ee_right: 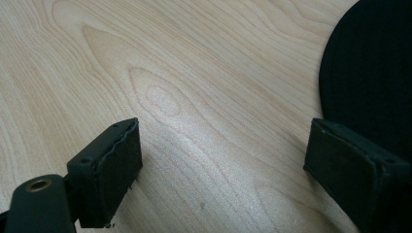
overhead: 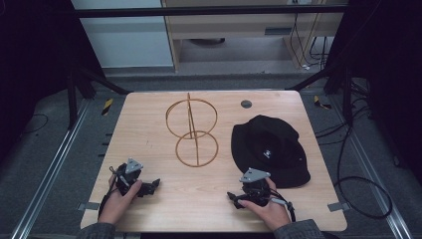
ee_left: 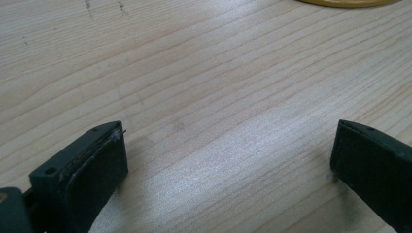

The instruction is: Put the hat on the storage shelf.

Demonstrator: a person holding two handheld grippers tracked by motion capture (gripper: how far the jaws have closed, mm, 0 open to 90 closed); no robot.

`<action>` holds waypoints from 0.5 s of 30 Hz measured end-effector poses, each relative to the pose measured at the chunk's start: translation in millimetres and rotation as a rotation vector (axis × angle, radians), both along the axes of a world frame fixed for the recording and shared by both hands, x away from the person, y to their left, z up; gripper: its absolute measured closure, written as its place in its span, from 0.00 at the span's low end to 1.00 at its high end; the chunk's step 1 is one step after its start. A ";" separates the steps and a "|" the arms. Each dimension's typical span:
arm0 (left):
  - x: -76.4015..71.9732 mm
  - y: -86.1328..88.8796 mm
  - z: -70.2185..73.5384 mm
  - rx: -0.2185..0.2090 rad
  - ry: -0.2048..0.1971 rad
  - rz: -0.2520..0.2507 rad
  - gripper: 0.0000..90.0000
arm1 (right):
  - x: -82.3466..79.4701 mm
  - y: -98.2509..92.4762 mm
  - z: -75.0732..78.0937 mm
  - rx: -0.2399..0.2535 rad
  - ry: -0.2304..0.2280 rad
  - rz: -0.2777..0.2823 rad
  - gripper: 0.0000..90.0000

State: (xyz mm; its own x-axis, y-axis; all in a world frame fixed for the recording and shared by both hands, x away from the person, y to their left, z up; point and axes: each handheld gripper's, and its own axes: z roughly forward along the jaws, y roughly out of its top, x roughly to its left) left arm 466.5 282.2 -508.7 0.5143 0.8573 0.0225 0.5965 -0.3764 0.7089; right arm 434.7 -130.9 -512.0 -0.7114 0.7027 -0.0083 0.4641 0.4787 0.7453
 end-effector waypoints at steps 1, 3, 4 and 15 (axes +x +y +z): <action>0.1 0.0 0.0 0.000 0.000 -0.001 0.00 | 0.0 0.1 0.0 0.000 0.000 -0.001 0.15; 0.2 0.0 0.0 0.000 0.000 -0.001 0.00 | 0.0 0.2 -0.1 0.000 0.000 -0.001 0.15; 0.2 0.0 0.0 0.000 0.000 -0.001 0.00 | 0.0 0.1 0.0 0.000 0.000 -0.001 0.15; 0.2 0.0 0.0 0.000 0.000 -0.001 0.00 | -0.8 0.3 0.3 0.001 0.005 -0.014 0.15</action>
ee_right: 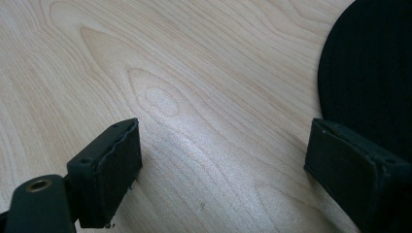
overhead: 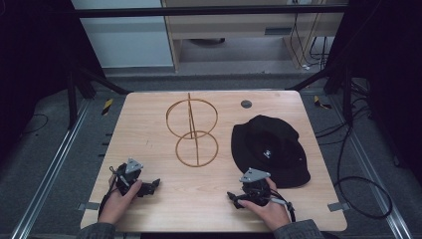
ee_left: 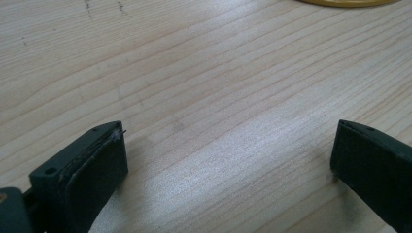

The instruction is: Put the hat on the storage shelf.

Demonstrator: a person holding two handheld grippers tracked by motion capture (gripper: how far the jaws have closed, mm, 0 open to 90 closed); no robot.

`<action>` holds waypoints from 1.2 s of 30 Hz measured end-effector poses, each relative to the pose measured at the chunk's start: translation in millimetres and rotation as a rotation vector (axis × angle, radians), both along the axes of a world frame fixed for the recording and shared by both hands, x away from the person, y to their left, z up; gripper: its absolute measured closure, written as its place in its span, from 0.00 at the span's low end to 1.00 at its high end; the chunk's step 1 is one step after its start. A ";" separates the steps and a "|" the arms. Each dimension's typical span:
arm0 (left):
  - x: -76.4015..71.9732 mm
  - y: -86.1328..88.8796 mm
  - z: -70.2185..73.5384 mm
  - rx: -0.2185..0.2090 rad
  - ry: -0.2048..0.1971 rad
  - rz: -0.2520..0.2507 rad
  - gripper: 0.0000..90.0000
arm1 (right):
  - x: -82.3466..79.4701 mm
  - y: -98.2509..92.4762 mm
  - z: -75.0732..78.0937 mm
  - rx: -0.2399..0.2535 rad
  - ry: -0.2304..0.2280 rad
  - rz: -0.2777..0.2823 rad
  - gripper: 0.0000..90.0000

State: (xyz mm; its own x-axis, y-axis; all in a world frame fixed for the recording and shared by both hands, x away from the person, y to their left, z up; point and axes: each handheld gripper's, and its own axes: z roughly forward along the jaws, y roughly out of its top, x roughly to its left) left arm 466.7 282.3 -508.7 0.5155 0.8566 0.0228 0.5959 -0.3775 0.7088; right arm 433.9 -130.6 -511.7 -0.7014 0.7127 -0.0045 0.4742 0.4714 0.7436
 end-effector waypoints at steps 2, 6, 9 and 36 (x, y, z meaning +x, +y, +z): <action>0.0 0.0 0.0 0.000 0.000 0.000 0.00 | -0.2 -1.2 0.4 0.041 0.024 -0.029 0.12; 0.0 0.0 0.0 0.000 0.000 0.000 0.00 | 0.8 -6.8 4.9 0.057 0.069 -0.050 0.11; 0.0 0.0 0.0 0.000 0.000 0.000 0.00 | -1.5 -11.8 13.7 0.071 0.069 -0.050 0.11; -0.8 -0.5 -0.3 -0.004 -0.002 0.005 0.00 | -3.0 -56.5 103.3 -0.087 -0.042 -0.077 0.11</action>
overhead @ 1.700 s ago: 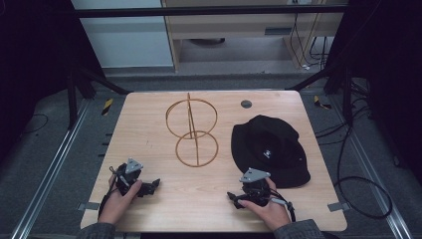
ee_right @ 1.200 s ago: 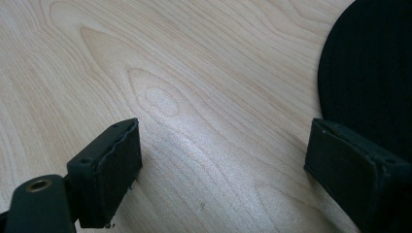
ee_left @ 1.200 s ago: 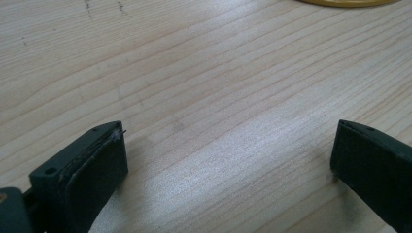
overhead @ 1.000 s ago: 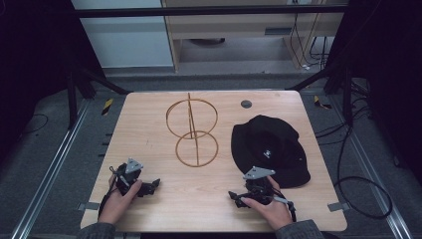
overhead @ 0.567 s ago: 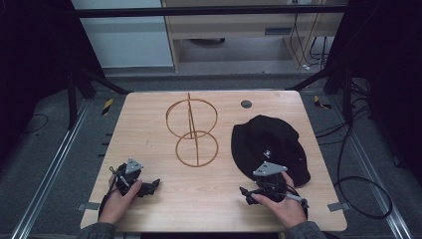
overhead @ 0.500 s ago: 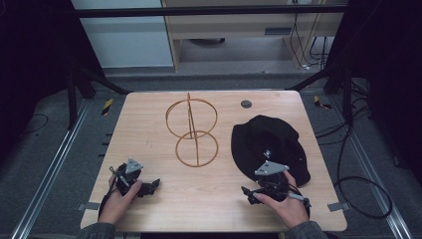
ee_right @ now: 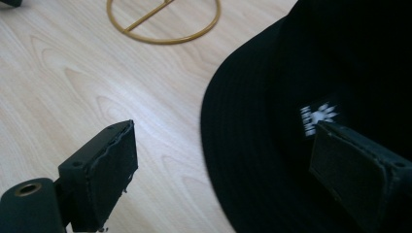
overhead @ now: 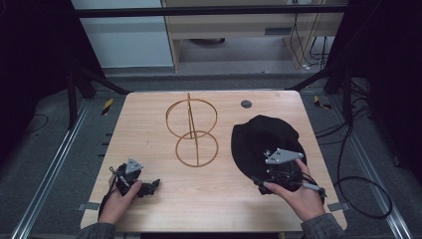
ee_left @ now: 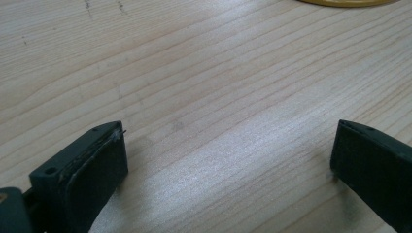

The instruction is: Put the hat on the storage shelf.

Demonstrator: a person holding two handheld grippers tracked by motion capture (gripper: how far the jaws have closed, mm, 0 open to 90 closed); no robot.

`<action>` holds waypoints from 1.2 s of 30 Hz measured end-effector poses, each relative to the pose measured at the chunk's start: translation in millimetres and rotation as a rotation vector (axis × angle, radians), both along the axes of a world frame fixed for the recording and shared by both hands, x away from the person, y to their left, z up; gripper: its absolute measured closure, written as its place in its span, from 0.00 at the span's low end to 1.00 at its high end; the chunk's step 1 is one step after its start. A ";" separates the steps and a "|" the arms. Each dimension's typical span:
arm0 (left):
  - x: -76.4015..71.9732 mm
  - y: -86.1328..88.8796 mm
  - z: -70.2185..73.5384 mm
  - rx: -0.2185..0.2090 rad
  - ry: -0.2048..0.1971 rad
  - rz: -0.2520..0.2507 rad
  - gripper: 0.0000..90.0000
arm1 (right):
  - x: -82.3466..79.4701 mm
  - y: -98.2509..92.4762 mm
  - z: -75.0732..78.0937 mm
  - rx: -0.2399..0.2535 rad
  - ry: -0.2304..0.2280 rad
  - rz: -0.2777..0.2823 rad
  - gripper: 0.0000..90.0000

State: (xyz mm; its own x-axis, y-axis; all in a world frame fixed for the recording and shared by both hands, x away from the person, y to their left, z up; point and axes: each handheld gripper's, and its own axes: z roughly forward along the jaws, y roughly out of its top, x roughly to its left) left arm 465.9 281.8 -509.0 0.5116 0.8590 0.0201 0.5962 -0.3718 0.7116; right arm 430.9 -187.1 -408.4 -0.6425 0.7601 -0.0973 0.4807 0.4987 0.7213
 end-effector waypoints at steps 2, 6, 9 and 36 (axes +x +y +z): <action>0.0 0.1 0.1 0.000 0.001 -0.001 0.00 | 2.3 -1.7 6.6 -0.019 -0.007 0.000 0.10; 0.1 0.1 0.1 0.002 -0.001 -0.002 0.00 | 5.9 -8.5 20.1 -0.067 -0.018 0.006 0.11; 0.0 0.1 0.1 0.001 -0.001 -0.001 0.00 | 7.4 -15.2 29.5 -0.079 -0.009 0.012 0.11; -0.2 0.3 0.2 0.004 0.002 -0.004 0.00 | 55.0 -54.7 88.2 -0.135 0.129 -0.065 0.14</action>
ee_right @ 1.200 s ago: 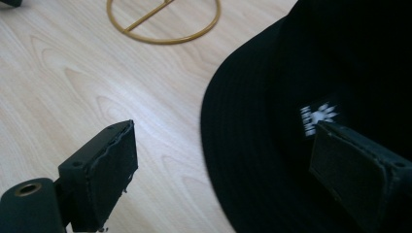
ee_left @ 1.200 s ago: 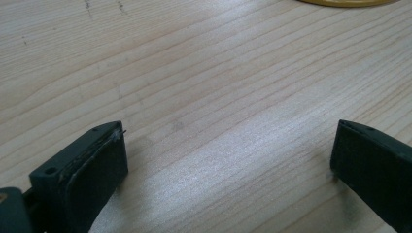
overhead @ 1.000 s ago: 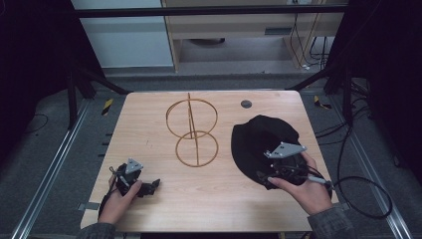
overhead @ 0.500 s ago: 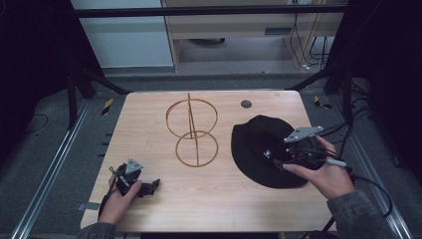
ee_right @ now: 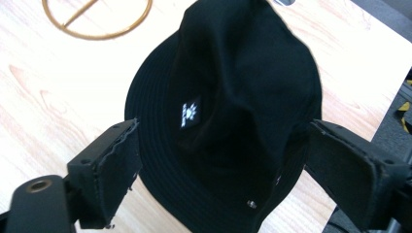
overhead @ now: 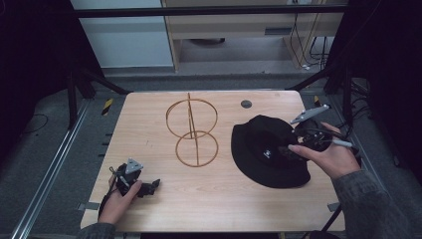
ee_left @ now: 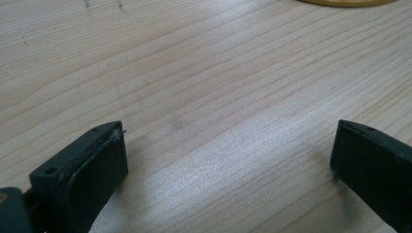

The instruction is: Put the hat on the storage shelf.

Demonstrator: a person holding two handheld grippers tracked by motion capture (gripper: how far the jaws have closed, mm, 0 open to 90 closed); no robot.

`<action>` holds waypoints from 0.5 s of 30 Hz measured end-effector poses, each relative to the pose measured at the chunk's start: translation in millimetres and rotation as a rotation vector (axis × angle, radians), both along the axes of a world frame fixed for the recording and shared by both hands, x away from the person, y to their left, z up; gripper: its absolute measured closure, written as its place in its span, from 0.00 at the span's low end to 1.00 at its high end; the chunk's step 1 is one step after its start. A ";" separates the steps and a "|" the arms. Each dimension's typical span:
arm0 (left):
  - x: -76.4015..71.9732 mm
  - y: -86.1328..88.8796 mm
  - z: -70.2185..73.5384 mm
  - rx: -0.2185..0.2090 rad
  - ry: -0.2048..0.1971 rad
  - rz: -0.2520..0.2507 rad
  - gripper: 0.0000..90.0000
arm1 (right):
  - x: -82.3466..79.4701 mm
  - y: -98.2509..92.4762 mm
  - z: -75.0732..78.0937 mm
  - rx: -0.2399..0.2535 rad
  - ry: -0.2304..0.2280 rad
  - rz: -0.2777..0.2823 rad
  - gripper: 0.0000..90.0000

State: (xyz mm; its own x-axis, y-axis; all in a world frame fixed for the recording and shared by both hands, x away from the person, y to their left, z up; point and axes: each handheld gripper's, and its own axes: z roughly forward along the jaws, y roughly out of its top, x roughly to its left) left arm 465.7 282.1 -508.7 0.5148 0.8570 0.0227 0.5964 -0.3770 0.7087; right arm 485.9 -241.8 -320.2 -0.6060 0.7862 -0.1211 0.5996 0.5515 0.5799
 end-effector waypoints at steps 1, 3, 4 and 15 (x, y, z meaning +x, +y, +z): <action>0.0 -0.2 -0.2 -0.003 -0.002 0.002 0.00 | 3.2 -0.6 1.4 0.004 0.003 -0.002 0.13; 0.1 -0.1 -0.1 -0.002 -0.002 0.001 0.00 | 9.9 -1.1 3.6 0.005 -0.002 -0.006 0.12; 0.1 -0.2 -0.2 -0.002 -0.002 0.002 0.00 | 13.3 -0.8 4.1 0.007 0.003 -0.011 0.13; 0.0 0.0 0.0 0.000 0.000 0.001 0.00 | 42.2 14.4 -8.6 0.018 0.058 0.007 0.28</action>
